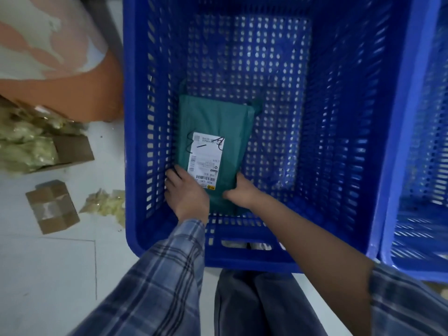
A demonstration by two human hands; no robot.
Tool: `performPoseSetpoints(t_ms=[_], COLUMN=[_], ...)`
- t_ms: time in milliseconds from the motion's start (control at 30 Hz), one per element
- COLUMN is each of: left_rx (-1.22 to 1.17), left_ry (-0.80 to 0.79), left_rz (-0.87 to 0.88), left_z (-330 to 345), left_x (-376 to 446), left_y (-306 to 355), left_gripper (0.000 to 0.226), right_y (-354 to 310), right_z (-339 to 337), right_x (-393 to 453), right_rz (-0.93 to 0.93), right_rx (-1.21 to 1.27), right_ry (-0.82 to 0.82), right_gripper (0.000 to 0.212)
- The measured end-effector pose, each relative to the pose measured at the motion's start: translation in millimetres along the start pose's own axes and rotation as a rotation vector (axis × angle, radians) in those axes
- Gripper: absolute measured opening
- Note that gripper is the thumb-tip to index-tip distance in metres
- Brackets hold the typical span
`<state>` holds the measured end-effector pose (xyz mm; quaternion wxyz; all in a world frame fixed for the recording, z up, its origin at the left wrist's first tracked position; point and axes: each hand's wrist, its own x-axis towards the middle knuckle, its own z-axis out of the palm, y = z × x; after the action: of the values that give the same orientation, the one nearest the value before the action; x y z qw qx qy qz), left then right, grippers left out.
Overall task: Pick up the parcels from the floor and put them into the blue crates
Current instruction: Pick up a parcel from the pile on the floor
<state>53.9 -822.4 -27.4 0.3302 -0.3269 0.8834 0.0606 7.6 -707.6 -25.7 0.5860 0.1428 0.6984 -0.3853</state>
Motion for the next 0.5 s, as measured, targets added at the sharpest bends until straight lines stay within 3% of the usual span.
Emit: performPoseSetpoints(t_ms=[67,233,333,433,500], left_rx=[0.028,-0.35,-0.354,-0.376,-0.417], left_ry=[0.013,-0.538,-0.568,-0.553,-0.554], left_rz=[0.007,-0.152,-0.151,-0.04,-0.01], left_z=[-7.6,-17.4,-27.0,-57.3,-69.6], left_x=[-19.8,-47.9,-66.8,-93.6,-106.4], left_y=[7.2,19.9,22.5,32.1,40.2], left_gripper=[0.059,0.041,0.042,0.023,0.03], right_y=[-2.6,16.1,32.9,51.6,71.5], right_z=[-2.4,-10.4,-19.3,-33.3,-42.8], right_x=[-15.1,-70.8,-114.0,-163.8,-195.3], right_rz=[0.008,0.047,-0.011,-0.088,-0.115], right_rx=[-0.068,-0.077,0.118,0.47,0.605], right_ry=[-0.011,0.111,0.251,0.465,0.619], right_gripper=[0.044,0.036,0.028,0.02,0.025])
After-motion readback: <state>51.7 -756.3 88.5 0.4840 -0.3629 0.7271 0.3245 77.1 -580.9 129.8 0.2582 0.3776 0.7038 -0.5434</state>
